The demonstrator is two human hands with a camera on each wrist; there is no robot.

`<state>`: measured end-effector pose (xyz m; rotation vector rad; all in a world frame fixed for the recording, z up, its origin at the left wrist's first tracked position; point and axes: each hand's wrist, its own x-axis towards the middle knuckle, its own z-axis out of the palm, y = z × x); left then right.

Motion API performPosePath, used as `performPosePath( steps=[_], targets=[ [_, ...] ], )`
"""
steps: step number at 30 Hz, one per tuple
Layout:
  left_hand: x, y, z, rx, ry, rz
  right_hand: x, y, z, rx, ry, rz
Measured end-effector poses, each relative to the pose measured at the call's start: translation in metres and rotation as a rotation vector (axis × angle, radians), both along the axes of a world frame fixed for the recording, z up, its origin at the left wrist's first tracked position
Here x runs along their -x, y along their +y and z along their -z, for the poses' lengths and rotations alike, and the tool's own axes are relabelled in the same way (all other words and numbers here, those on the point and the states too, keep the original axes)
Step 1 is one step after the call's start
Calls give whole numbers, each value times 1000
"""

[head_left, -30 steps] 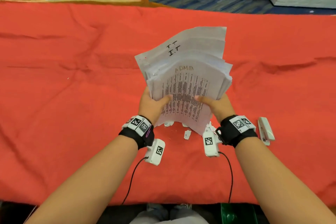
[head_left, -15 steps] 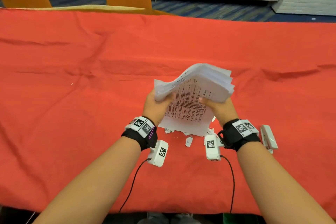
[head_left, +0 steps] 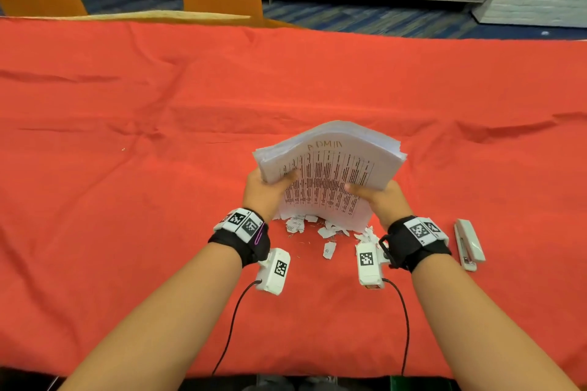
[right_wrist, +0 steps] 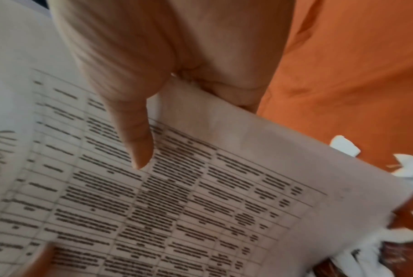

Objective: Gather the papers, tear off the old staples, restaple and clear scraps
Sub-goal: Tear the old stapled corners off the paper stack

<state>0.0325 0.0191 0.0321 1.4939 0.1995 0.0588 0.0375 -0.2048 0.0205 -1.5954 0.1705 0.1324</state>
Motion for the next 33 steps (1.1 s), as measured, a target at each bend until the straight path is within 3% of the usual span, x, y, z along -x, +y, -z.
performPosePath(
  steps=[3,7,9,11,14,17,20,23,29,33],
  targets=[
    [-3,-3,-7,-23,22,-48,-1,-4,16,31,36,40],
    [-10,2,-34,139,-46,-177,2,-17,24,86,71,121],
    [-16,6,-41,240,-32,-270,3,-26,29,21,126,211],
    [-21,10,-40,346,91,-320,4,-30,31,-168,191,279],
    [-17,13,-42,499,165,-185,5,-25,21,-520,175,198],
    [-5,9,-37,566,187,-71,7,-20,9,-612,84,88],
    [-1,17,-26,603,162,-101,7,-32,7,-602,47,104],
    [-1,45,-11,452,188,-156,9,-53,9,-471,47,163],
    [9,64,16,-105,282,70,17,-62,16,-224,43,141],
    [20,67,38,-204,263,-7,24,-57,32,-136,18,138]
  ],
)
